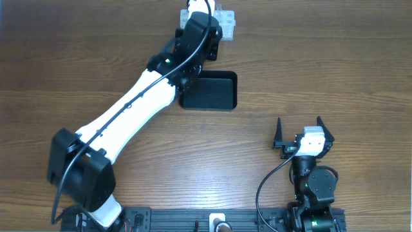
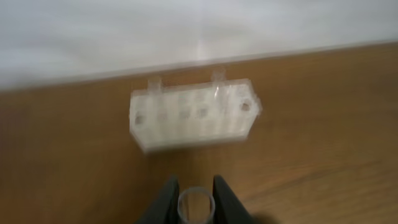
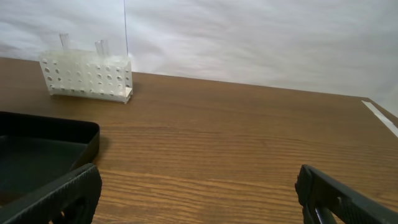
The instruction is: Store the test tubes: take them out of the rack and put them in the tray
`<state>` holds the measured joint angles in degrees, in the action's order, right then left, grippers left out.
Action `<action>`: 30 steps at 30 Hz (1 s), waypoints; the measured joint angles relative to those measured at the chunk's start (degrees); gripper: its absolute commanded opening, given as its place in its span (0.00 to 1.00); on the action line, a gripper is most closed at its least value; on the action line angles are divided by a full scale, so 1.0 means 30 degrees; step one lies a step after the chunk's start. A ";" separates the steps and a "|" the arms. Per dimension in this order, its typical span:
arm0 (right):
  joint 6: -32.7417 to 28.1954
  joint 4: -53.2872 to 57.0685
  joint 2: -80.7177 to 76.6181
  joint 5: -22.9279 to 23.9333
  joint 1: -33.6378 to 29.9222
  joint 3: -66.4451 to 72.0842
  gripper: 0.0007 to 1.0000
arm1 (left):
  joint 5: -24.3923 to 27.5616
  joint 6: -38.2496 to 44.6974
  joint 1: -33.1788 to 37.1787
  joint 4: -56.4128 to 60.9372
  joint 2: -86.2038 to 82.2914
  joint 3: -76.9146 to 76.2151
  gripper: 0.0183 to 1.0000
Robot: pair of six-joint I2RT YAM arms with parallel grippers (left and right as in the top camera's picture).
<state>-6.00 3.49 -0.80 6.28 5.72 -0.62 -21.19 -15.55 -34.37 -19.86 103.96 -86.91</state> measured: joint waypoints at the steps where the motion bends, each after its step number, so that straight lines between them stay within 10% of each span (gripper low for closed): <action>1: 0.0000 0.0000 0.0000 0.0000 0.0007 0.0000 0.99 | -0.0007 -0.0510 0.0022 -0.0583 0.0219 0.0000 0.02; 30: 0.0000 0.0000 0.0000 0.0000 0.0007 0.0000 0.99 | 0.1137 -0.4714 0.0765 -0.4699 0.3038 0.0007 0.02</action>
<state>-6.00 3.49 -0.80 6.28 5.74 -0.62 -17.78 -29.69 -32.08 -33.95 113.08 -86.89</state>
